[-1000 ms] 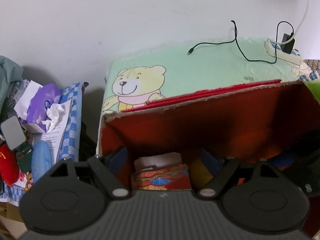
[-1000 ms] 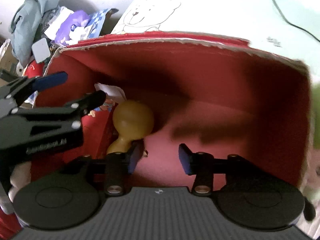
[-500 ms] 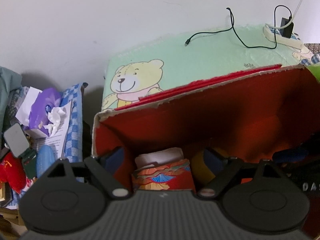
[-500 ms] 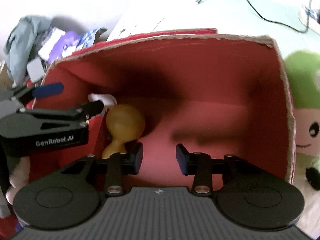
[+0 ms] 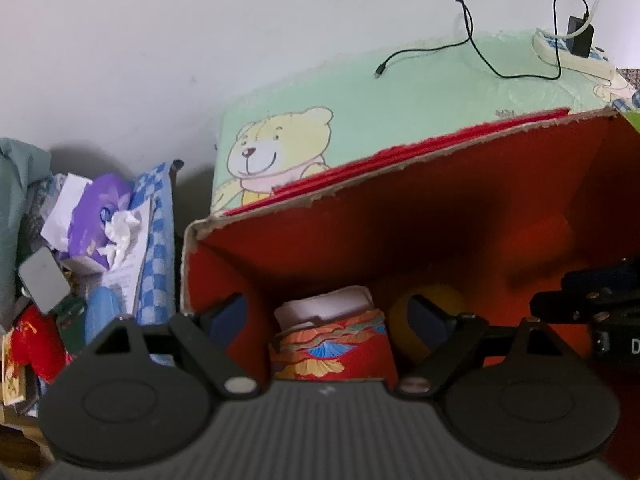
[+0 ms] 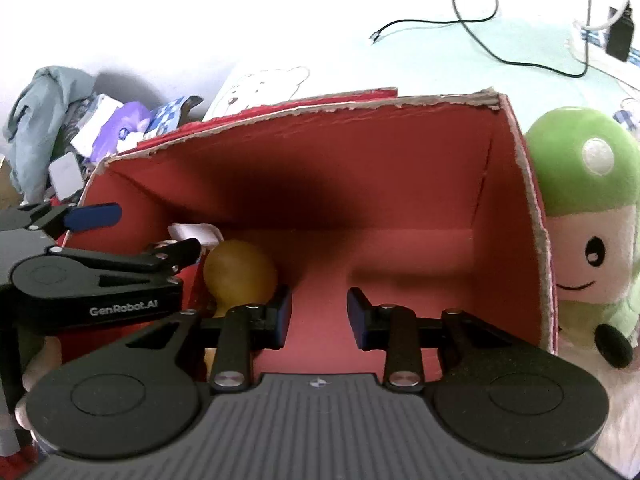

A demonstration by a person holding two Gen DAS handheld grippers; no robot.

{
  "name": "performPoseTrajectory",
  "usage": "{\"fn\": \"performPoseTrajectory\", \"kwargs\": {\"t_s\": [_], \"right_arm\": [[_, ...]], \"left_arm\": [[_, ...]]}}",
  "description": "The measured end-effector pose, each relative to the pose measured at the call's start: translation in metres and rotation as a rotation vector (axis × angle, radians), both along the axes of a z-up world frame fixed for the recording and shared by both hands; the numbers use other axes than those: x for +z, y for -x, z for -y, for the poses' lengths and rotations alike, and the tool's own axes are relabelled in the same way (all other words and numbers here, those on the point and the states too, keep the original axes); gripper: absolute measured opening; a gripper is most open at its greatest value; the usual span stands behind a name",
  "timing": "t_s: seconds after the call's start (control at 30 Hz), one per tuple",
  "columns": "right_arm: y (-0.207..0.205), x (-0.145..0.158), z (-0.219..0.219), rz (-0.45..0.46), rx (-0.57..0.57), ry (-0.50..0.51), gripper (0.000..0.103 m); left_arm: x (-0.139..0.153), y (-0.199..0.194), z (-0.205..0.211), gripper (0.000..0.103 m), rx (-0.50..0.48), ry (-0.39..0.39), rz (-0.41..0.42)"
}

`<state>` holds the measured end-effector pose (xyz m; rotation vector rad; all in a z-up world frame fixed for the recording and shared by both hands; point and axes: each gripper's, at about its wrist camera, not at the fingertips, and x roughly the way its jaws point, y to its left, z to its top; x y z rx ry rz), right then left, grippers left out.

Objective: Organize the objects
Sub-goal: 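Open the right gripper and release the gourd inside the box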

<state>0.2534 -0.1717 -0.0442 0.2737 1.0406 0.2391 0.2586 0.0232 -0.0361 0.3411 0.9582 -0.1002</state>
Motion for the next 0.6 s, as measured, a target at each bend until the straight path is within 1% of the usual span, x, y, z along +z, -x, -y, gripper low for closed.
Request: {"fn": "performPoseTrajectory", "kwargs": {"t_s": [0.13,0.3,0.4,0.6], "right_arm": [[-0.0031,-0.0017,0.0047,-0.038,0.059,-0.028,0.034],[-0.0057,-0.0017,0.0035,-0.041,0.102,-0.037,0.034],[-0.0057,-0.0019,0.0044,-0.039,0.103,-0.045,0.034],[0.0001,0.0001,0.0066,-0.01,0.089,-0.062,0.034]], "left_arm": [[0.0004,0.0028,-0.0013,0.089,0.028,0.017,-0.019],[0.0016,0.0056,-0.0003,0.089,0.037,0.021,-0.028],[0.0024,0.0035,-0.0001,0.089,0.05,0.012,-0.017],[0.0048,0.0045,0.0,0.09,0.039,0.017,0.002]]}}
